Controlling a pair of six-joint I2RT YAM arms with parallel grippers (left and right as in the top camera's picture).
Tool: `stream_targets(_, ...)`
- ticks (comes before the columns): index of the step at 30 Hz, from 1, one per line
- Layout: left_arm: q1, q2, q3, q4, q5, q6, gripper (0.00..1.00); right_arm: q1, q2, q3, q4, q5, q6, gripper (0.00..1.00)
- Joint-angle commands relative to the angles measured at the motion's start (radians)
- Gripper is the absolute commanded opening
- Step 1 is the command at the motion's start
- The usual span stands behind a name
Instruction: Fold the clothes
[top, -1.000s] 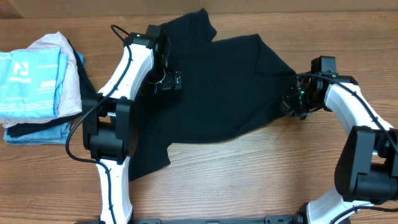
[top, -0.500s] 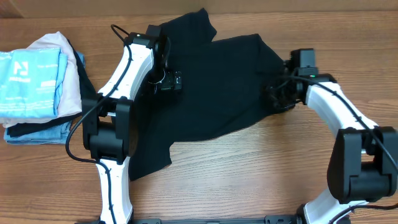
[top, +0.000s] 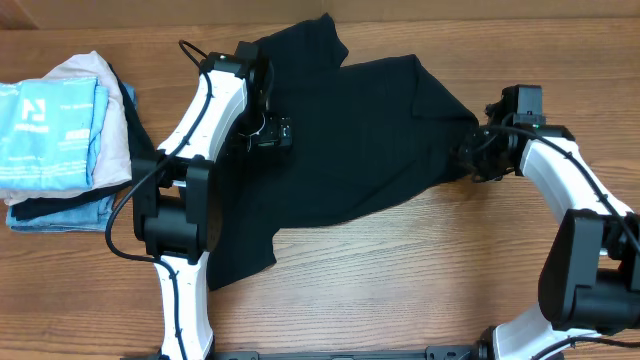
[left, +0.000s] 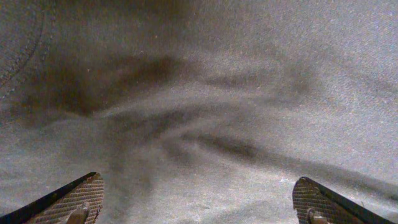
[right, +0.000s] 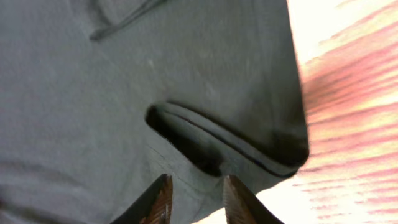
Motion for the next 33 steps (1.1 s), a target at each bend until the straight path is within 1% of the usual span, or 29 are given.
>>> stream_targets(1, 0.004, 0.006, 0.021, -0.006, -0.013, 0.013, 1.00, 0.002, 0.011, -0.050, 0.040, -0.027, -0.045, 0.29)
stream_targets(3, 0.004, 0.006, 0.021, -0.006, -0.014, 0.016, 1.00, 0.002, 0.011, -0.071, 0.065, -0.030, -0.072, 0.29)
stream_targets(7, 0.004, 0.006, 0.021, -0.005, -0.014, 0.016, 1.00, 0.002, 0.011, -0.106, 0.107, -0.029, -0.076, 0.29)
stream_targets(8, 0.004, 0.006, 0.021, -0.005, -0.014, 0.016, 1.00, 0.002, 0.011, -0.106, 0.112, -0.029, -0.076, 0.32)
stream_targets(9, 0.004, 0.006, 0.021, -0.005, -0.014, 0.016, 1.00, 0.002, 0.011, -0.106, 0.117, -0.029, -0.076, 0.38)
stream_targets(10, 0.004, 0.006, 0.021, -0.005, -0.014, 0.016, 1.00, 0.002, 0.011, -0.109, 0.129, -0.029, -0.076, 0.42)
stream_targets(12, 0.004, 0.006, 0.021, -0.003, -0.014, 0.016, 1.00, 0.002, 0.011, -0.116, 0.147, -0.090, -0.126, 0.42)
stream_targets(16, 0.004, 0.006, 0.021, -0.003, -0.014, 0.016, 1.00, 0.002, 0.011, -0.116, 0.157, -0.103, -0.128, 0.42)
stream_targets(17, 0.004, 0.006, 0.021, -0.003, -0.014, 0.016, 1.00, 0.002, 0.011, -0.116, 0.157, -0.104, -0.128, 0.39)
stream_targets(18, 0.004, 0.006, 0.021, -0.003, -0.014, 0.016, 1.00, 0.002, 0.011, -0.116, 0.157, -0.103, -0.128, 0.19)
stream_targets(19, 0.004, 0.006, 0.021, -0.003, -0.014, 0.016, 1.00, 0.002, 0.011, -0.116, 0.157, -0.104, -0.128, 0.07)
stream_targets(21, 0.004, 0.006, 0.021, -0.003, -0.014, 0.016, 1.00, 0.002, 0.011, -0.116, 0.155, -0.111, -0.128, 0.04)
stream_targets(25, 0.004, 0.006, 0.021, -0.004, -0.034, 0.016, 1.00, 0.002, 0.001, -0.100, 0.132, -0.182, -0.128, 0.04)
stream_targets(28, 0.004, 0.006, 0.021, -0.005, -0.036, 0.016, 1.00, 0.002, -0.087, -0.054, 0.018, -0.181, -0.122, 0.04)
stream_targets(29, 0.004, 0.006, 0.021, -0.006, -0.036, 0.016, 1.00, 0.002, -0.132, -0.052, -0.039, -0.164, -0.084, 0.04)
stream_targets(33, 0.004, 0.006, 0.021, -0.004, -0.036, 0.016, 1.00, 0.002, -0.214, -0.052, -0.269, 0.003, 0.024, 0.04)
